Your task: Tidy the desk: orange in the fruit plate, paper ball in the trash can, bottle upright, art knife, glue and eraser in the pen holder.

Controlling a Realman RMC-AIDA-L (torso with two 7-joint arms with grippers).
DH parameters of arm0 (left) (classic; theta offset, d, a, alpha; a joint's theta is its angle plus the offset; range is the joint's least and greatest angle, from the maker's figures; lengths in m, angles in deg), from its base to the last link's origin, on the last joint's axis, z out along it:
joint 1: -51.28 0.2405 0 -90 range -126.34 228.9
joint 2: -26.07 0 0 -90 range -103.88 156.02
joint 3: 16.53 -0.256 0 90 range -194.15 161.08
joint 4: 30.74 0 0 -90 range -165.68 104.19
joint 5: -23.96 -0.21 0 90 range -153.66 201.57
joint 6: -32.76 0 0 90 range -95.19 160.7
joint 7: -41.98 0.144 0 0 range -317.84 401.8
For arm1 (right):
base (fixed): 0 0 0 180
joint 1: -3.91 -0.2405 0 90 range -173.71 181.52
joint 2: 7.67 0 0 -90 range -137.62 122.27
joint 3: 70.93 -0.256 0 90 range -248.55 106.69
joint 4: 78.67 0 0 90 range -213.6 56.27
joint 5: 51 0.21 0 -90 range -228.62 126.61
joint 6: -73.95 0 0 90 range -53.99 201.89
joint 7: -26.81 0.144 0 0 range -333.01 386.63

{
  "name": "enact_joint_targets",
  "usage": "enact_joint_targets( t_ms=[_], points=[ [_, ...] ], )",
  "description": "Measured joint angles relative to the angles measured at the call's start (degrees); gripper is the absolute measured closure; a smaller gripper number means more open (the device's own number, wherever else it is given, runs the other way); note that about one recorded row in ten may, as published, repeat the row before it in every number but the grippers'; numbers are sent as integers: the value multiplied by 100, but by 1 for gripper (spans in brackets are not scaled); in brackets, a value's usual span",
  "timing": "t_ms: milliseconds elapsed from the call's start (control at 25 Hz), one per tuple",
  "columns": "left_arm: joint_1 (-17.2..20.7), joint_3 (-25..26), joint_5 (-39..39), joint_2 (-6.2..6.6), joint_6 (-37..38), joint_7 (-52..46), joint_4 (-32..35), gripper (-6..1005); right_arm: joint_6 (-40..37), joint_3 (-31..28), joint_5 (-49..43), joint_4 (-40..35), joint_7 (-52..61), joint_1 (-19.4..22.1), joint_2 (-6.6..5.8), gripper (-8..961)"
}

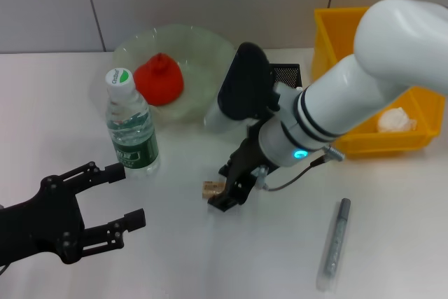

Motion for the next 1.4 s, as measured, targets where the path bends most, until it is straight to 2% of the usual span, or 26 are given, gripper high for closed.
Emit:
enact_joint_targets(
  t_ms=[80,480,680,880,960,1040,1080,1120,1160,1240,1280,1320,1400],
  points=[
    [-3,0,0,1,0,0,0,170,136,191,69,7,0,-3,0,384],
    [-8,0,0,9,1,0,0,171,290,215,75,149,46,-24,-1,407],
    [-16,0,0,9,1,0,0,171,294,198,81,121,45,-3,-1,633],
    [-21,-12,0,9,-38,0,-1,170,306,174,82,-7,98,36,-11,711],
    [-7,-24,0,9,-55,0,-9,170,287,147,71,-86,139,69,-23,711],
    [-1,-26,0,9,-56,0,-11,170,165,39,-50,-379,275,197,-49,711],
    [15,-21,0,13,-56,0,-13,170,-154,-214,-429,-952,518,422,-62,711],
    [15,-21,0,13,-56,0,-13,170,-154,-214,-429,-952,518,422,-62,711],
    [33,-6,0,24,-47,0,-14,171,-340,-347,-666,-1272,654,521,-63,711],
    [38,-3,0,34,-35,0,-16,171,-843,-613,-1196,-2066,999,778,-63,710],
    [40,-2,1,38,-34,0,-17,171,-1299,-777,-1590,-2976,1404,1080,-63,710],
    [40,-1,1,38,-33,2,-18,171,-1299,-777,-1590,-2976,1404,1080,-63,710],
    [35,-1,0,39,-34,5,-18,171,-1627,-903,-1876,-3771,1695,1351,-65,710]
  ],
)
